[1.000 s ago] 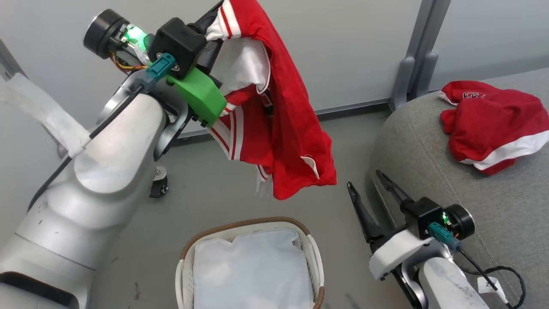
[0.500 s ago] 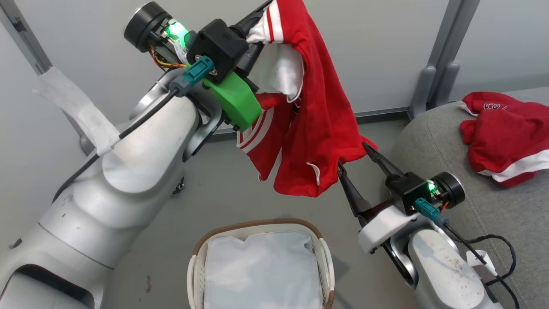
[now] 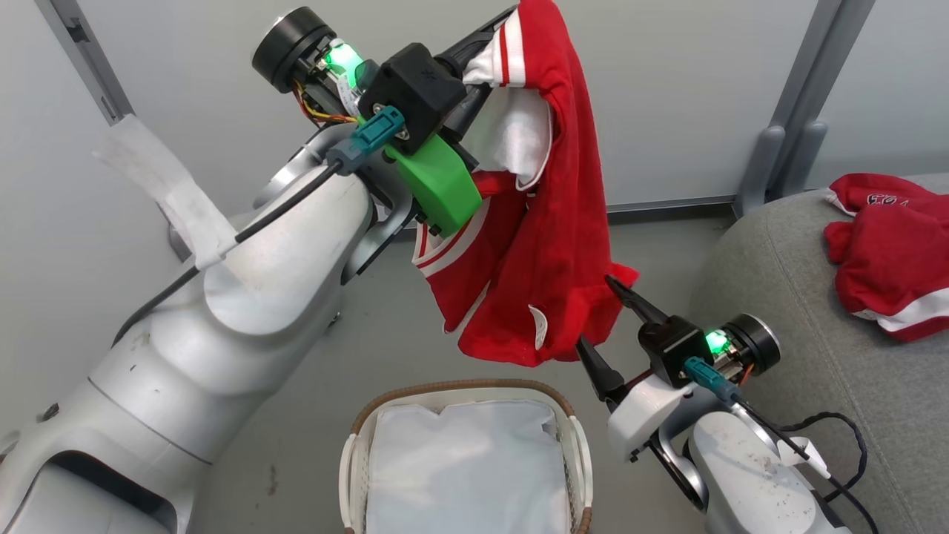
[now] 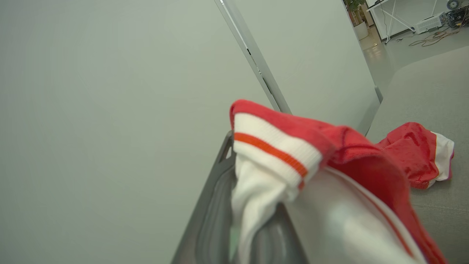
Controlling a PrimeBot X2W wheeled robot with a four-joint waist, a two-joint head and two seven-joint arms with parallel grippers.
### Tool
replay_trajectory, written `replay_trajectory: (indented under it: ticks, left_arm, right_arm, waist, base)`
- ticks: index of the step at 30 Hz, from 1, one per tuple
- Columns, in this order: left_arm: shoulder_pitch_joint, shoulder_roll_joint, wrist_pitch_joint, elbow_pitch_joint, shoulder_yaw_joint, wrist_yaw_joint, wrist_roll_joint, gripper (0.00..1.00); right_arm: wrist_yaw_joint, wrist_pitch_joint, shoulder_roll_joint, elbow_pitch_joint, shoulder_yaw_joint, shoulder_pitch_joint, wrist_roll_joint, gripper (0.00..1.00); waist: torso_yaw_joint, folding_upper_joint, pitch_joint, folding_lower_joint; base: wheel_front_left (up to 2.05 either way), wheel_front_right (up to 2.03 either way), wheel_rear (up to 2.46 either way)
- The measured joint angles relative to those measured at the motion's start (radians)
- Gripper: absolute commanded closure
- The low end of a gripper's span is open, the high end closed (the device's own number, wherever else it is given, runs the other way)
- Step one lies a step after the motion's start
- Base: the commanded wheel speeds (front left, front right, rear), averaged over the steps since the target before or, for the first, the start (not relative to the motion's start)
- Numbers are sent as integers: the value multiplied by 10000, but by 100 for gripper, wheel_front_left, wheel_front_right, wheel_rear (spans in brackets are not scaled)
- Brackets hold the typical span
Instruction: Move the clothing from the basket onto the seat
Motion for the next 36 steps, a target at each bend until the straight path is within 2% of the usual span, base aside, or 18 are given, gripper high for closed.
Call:
replay_trajectory:
  ticks: [12, 13, 14, 15, 31, 32, 33, 34, 35, 36]
  left_arm:
    - [-81, -267, -63, -280, -244, 0, -290, 100]
    - [-67, -268, -75, -274, -247, 0, -328, 100]
    - [-36, -272, -86, -263, -245, 2, -364, 100]
    - [23, -276, -104, -245, -245, 2, -420, 100]
    - [1715, -58, -662, 230, 36, 412, -1060, 100]
    - [1891, -59, -694, 247, 105, 447, -1118, 90]
    - [2040, -56, -709, 259, 165, 476, -1145, 68]
    - [2234, -56, -765, 274, 242, 531, -1181, 36]
    - [2441, -56, -777, 291, 313, 548, -1241, 10]
    - [2611, -56, -784, 311, 362, 575, -1267, 0]
  right_arm:
    - [0, 0, 2, -144, -123, -836, -115, 0]
    - [0, 0, 0, -173, -82, -905, -77, 62]
    - [0, 0, 2, -228, -50, -949, 4, 73]
    - [0, 0, 0, -236, 0, -990, 61, 100]
    - [0, 0, 2, -909, -257, -1063, 232, 100]
    - [0, 0, 0, -959, -328, -1063, 224, 100]
    - [0, 0, 0, -999, -383, -1062, 222, 100]
    - [0, 0, 2, -1057, -454, -1059, 203, 100]
    - [0, 0, 2, -1116, -554, -1058, 157, 100]
    - [0, 0, 2, -1168, -635, -1058, 136, 100]
  waist:
    - [200, 0, 117, 0]
    - [201, 0, 125, 0]
    - [201, 0, 132, 0]
    - [200, 0, 140, 0]
    - [6, 0, 317, 0]
    - [-6, 0, 328, 0]
    - [-15, 0, 337, 0]
    - [-27, 0, 346, 0]
    - [-39, 0, 353, 0]
    - [-45, 0, 359, 0]
  base:
    - [0, 0, 0]
    - [0, 0, 0]
    - [0, 0, 0]
    - [0, 0, 0]
    - [0, 0, 0]
    - [0, 0, 0]
    - [0, 0, 0]
    - [0, 0, 0]
    - [0, 0, 0]
    - [0, 0, 0]
